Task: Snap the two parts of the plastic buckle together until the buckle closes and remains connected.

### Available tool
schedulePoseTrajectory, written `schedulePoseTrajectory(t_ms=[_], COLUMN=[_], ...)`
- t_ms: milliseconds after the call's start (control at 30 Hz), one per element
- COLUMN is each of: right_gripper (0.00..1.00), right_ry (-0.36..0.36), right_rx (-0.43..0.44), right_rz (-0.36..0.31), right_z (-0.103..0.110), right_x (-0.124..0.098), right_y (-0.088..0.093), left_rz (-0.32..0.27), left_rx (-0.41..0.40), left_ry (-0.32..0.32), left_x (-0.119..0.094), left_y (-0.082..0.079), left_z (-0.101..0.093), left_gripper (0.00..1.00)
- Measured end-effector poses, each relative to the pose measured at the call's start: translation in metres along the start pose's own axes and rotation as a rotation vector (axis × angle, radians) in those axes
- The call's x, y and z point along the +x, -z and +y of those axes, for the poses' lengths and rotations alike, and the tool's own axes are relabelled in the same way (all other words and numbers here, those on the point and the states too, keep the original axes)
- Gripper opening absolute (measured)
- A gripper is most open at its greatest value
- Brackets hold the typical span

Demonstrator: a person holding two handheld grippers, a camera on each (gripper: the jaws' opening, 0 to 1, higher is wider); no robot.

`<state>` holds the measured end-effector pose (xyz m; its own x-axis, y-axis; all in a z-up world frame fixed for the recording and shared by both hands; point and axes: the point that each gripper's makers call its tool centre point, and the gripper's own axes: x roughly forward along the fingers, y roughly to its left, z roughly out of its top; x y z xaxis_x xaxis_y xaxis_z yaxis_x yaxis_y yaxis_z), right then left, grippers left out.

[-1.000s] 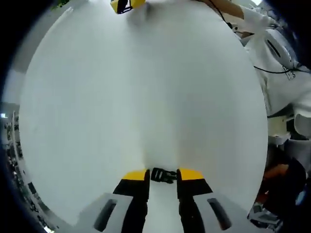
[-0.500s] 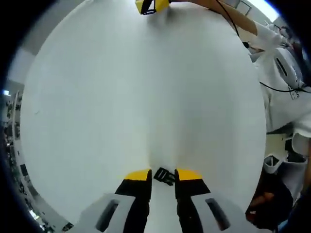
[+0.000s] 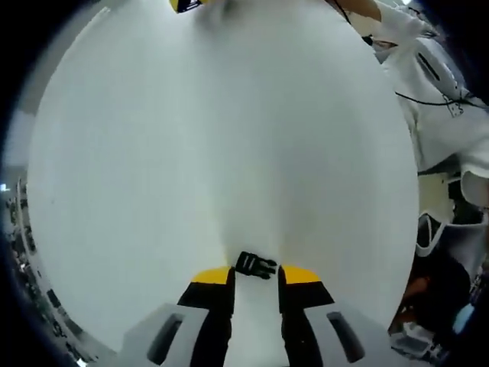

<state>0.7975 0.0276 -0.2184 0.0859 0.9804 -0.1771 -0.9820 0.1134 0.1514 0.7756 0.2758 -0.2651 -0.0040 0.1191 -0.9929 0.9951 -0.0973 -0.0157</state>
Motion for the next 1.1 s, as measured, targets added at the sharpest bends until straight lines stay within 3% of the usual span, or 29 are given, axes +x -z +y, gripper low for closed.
schedulePoseTrajectory(t_ms=[167, 267, 433, 567, 633, 733, 867, 1067, 1100], right_gripper=[0.12, 0.12, 0.12, 0.12, 0.12, 0.12, 0.12, 0.12, 0.12], right_ry=[0.0, 0.0, 0.001, 0.0, 0.0, -0.001, -0.002, -0.001, -0.001], right_rx=[0.0, 0.0, 0.0, 0.0, 0.0, -0.002, -0.002, -0.003, -0.002], right_rz=[-0.003, -0.002, -0.002, 0.0, -0.001, -0.004, -0.002, -0.004, -0.003], right_z=[0.0, -0.001, -0.002, -0.003, -0.003, -0.003, -0.003, -0.003, -0.003], right_x=[-0.001, -0.001, -0.001, -0.001, -0.001, -0.002, -0.002, -0.002, -0.002], right_y=[0.0, 0.0, 0.0, 0.0, 0.0, -0.001, 0.0, -0.001, -0.001], left_rz=[-0.001, -0.013, -0.098, -0.137, -0.122, -0.128, -0.22, -0.184, -0.197], left_rx=[-0.003, -0.057, -0.251, -0.467, -0.52, -0.523, -0.731, -0.931, -0.986], left_ry=[-0.009, -0.006, 0.043, 0.103, 0.1, 0.109, 0.201, 0.248, 0.245], left_x=[0.0, -0.001, -0.003, -0.006, -0.004, -0.002, -0.006, -0.004, -0.003], left_y=[0.0, -0.001, -0.012, -0.018, -0.017, -0.02, -0.035, -0.03, -0.035], left_z=[0.001, 0.002, -0.003, -0.01, -0.011, -0.012, -0.015, -0.01, -0.017], left_gripper=[0.21, 0.21, 0.2, 0.11, 0.11, 0.11, 0.11, 0.11, 0.11])
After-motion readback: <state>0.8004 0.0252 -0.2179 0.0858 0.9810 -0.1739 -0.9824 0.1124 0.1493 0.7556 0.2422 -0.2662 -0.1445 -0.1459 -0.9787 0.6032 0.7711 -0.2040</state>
